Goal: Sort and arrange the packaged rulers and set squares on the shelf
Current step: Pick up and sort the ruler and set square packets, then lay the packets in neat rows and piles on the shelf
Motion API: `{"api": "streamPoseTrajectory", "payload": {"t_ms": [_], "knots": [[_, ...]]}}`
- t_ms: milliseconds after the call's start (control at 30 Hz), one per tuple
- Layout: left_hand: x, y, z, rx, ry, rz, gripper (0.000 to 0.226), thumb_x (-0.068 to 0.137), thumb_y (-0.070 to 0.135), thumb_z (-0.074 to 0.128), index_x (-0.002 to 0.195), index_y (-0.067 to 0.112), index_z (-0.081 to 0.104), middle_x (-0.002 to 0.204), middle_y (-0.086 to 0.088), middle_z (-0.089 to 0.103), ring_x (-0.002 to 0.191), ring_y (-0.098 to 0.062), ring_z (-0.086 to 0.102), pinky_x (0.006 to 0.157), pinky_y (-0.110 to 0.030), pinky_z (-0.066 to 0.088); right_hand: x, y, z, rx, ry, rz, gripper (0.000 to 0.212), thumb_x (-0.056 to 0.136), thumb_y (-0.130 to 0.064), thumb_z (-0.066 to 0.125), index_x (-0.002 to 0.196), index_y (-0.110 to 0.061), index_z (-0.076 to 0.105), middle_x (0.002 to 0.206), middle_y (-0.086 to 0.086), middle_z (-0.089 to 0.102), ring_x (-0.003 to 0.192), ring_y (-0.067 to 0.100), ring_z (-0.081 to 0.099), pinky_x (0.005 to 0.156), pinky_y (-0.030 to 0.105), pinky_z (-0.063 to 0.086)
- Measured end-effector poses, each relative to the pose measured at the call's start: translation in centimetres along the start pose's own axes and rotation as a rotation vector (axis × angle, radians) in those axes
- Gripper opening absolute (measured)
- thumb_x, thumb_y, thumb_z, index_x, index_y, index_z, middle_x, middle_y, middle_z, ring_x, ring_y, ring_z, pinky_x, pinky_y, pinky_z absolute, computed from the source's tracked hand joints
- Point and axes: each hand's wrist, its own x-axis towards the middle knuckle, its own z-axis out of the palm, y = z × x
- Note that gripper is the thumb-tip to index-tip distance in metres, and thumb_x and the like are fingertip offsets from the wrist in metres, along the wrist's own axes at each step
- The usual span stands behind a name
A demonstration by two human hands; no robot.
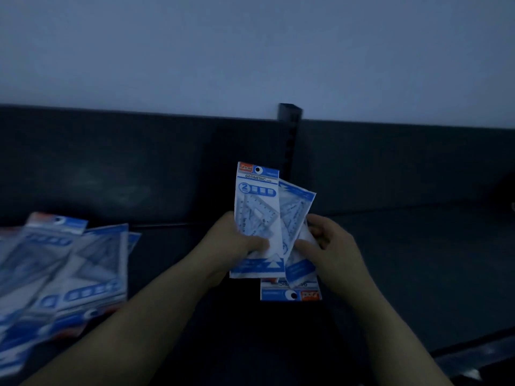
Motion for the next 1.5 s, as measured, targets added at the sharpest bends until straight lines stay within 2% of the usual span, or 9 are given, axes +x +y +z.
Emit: {"api": "streamPoseTrajectory", "payload": {"t_ms": [100,267,467,600,700,767,900,1100,1500], "knots": [[-3.3,-0.4,-4.9,-0.009,0.116,0.016,0.036,0.077,-0.005,0.071,0.101,0.020,0.063,0.097,0.003,0.072,0.088,-0.013,0.068,0.070,-0.028,0.055,-1.0,-2.4,4.7,0.028,-0.086,-0.020,0.038,0.087,-0.011,0.066,0.116,-0.030,0.051,0.106,-0.007,0.061,0.090,0.007,0.063,0.061,0.017,0.053],[-8.8,-0.8,-12.9,0.039,0.297,-0.022,0.034,0.075,-0.006,0.072,0.098,0.018,0.062,0.094,0.002,0.071,0.081,-0.012,0.067,0.055,-0.019,0.053,-2.6,-5.9,13.5,0.007,-0.217,-0.031,0.044,0.086,-0.014,0.066,0.127,-0.023,0.052,0.112,-0.003,0.062,0.096,0.012,0.063,0.077,0.032,0.057],[-14.2,-1.9,-21.9,0.279,0.447,-0.057,0.035,0.074,0.004,0.077,0.101,0.018,0.060,0.094,0.007,0.067,0.076,-0.003,0.061,0.058,-0.015,0.046,-4.6,-8.5,23.5,-0.063,-0.308,-0.090,0.036,0.088,-0.009,0.059,0.122,-0.019,0.056,0.115,-0.001,0.061,0.097,0.011,0.061,0.075,0.025,0.051],[-16.0,-2.7,-25.3,0.569,0.493,-0.067,0.037,0.078,0.015,0.075,0.106,0.017,0.052,0.099,0.001,0.061,0.094,-0.017,0.058,0.066,-0.022,0.042,-5.4,-9.1,27.6,-0.306,-0.371,-0.155,0.029,0.090,-0.008,0.048,0.116,-0.017,0.057,0.110,0.000,0.054,0.095,0.013,0.054,0.072,0.019,0.045],[-17.0,-3.2,-26.8,0.742,0.521,-0.088,0.059,0.083,0.019,0.071,0.132,0.008,0.040,0.123,-0.007,0.057,0.107,-0.021,0.057,0.071,-0.018,0.036,-6.1,-9.2,28.7,-0.496,-0.322,-0.168,0.014,0.090,-0.020,0.050,0.100,-0.018,0.059,0.106,0.005,0.051,0.095,0.024,0.056,0.080,0.035,0.050],[-17.9,-3.6,-27.6,0.864,0.534,-0.055,0.058,0.087,0.024,0.067,0.136,0.009,0.041,0.130,-0.008,0.053,0.111,-0.020,0.055,0.078,-0.020,0.039,-6.6,-9.9,29.2,-0.558,-0.310,-0.226,0.011,0.091,-0.021,0.050,0.089,-0.014,0.057,0.102,0.007,0.054,0.094,0.026,0.057,0.080,0.038,0.050],[-19.8,-3.9,-28.6,1.014,0.591,-0.019,0.054,0.090,0.035,0.060,0.138,0.016,0.044,0.131,-0.006,0.051,0.117,-0.021,0.051,0.094,-0.032,0.045,-7.1,-12.1,29.9,-0.684,-0.328,-0.374,0.021,0.094,-0.018,0.046,0.110,-0.012,0.058,0.114,0.003,0.056,0.108,0.023,0.053,0.094,0.035,0.042],[-22.6,-4.4,-30.7,1.188,0.718,-0.013,0.045,0.093,0.044,0.051,0.134,0.026,0.049,0.132,0.005,0.052,0.118,-0.017,0.047,0.093,-0.029,0.040,-8.1,-15.4,33.0,-0.793,-0.462,-0.522,0.051,0.097,-0.034,0.045,0.144,-0.018,0.035,0.150,0.002,0.035,0.134,0.021,0.034,0.113,0.034,0.023],[-29.5,-7.0,-42.2,1.207,0.948,-0.113,0.040,0.091,0.047,0.051,0.123,0.025,0.058,0.121,0.002,0.060,0.111,-0.020,0.055,0.091,-0.034,0.046,-12.3,-20.2,45.9,-0.678,-0.595,-0.741,0.048,0.096,-0.037,0.047,0.139,-0.017,0.042,0.141,0.000,0.045,0.128,0.018,0.040,0.113,0.036,0.023]]}}
